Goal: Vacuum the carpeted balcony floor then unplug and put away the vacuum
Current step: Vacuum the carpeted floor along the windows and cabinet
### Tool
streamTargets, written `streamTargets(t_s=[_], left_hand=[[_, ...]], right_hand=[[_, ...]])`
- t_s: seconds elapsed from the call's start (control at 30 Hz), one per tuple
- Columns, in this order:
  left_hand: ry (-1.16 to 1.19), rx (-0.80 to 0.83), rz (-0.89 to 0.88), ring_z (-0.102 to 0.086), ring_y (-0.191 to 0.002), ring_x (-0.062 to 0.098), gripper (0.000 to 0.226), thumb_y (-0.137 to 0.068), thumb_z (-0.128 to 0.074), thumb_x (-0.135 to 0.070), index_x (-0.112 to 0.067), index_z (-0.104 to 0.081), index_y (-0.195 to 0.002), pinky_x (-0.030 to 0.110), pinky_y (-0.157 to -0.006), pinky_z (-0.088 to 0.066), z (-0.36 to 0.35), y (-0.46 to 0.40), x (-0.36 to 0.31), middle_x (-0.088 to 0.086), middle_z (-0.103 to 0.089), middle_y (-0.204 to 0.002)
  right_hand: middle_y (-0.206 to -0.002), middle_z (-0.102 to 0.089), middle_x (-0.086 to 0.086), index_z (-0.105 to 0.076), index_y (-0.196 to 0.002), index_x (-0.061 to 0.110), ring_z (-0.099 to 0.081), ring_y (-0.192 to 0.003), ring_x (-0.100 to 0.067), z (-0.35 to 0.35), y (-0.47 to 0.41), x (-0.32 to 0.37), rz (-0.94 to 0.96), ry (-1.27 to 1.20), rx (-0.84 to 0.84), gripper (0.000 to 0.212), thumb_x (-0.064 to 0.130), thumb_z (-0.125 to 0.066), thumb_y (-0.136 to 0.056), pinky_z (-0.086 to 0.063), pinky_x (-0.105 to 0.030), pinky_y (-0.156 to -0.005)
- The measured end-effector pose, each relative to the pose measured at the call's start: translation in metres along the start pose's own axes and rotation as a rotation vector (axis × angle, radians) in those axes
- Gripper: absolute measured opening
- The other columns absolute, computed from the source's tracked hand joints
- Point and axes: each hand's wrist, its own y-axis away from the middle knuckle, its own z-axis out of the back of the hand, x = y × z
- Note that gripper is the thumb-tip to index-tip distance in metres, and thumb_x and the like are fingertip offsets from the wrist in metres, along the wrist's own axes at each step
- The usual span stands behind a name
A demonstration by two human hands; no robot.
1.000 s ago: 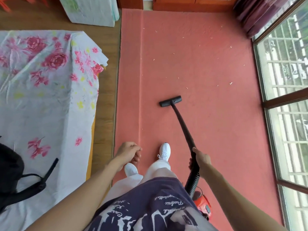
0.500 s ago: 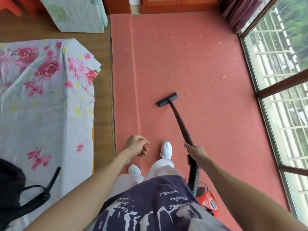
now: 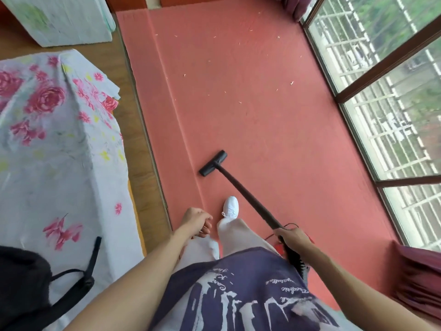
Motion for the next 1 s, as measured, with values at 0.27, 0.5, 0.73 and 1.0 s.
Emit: streamTargets(t_s=[0.27, 0.5, 0.73, 1.0], left_hand=[[-0.097, 0.072, -0.091, -0.052, -0.048, 0.023, 0.011, -0.083, -0.054, -0.004, -0.001, -0.064, -0.08, 0.026, -0.049, -0.045, -0.023, -0.002, -0.031, 0.014, -0.059, -0.063], [-0.141, 0.131, -0.139, -0.048, -0.048, 0.021, 0.011, -0.086, -0.05, -0.005, -0.004, -0.061, -0.087, 0.023, -0.045, -0.044, -0.043, -0.003, -0.068, 0.013, -0.056, -0.067], [-0.162, 0.149, -0.186, -0.048, -0.045, 0.02, 0.014, -0.086, -0.047, -0.002, -0.003, -0.061, -0.083, 0.025, -0.048, -0.042, -0.052, -0.012, -0.116, 0.011, -0.056, -0.061], [-0.198, 0.062, -0.208, -0.051, -0.048, 0.02, 0.013, -0.091, -0.048, -0.004, -0.002, -0.061, -0.088, 0.023, -0.045, -0.044, -0.056, -0.041, -0.208, 0.012, -0.057, -0.065]], right_hand=[[-0.042, -0.042, -0.009, -0.053, -0.069, 0.003, -0.036, -0.03, -0.018, 0.019, 0.03, -0.047, -0.122, -0.603, 0.065, 0.026, 0.018, -0.065, -0.087, -0.031, -0.021, -0.036], [-0.05, -0.043, -0.008, -0.051, -0.075, 0.006, -0.04, -0.035, -0.021, 0.032, 0.012, -0.035, -0.123, -0.77, 0.122, 0.028, 0.026, -0.061, -0.091, -0.038, -0.026, -0.042], [-0.049, -0.043, -0.007, -0.048, -0.07, 0.009, -0.04, -0.034, -0.019, 0.059, -0.029, 0.011, -0.098, -0.767, 0.116, 0.024, 0.02, -0.057, -0.09, -0.038, -0.025, -0.04], [-0.047, -0.046, -0.008, -0.051, -0.074, 0.007, -0.043, -0.033, -0.018, 0.112, -0.084, 0.104, -0.013, -0.661, 0.138, 0.019, 0.018, -0.061, -0.087, -0.041, -0.024, -0.041]])
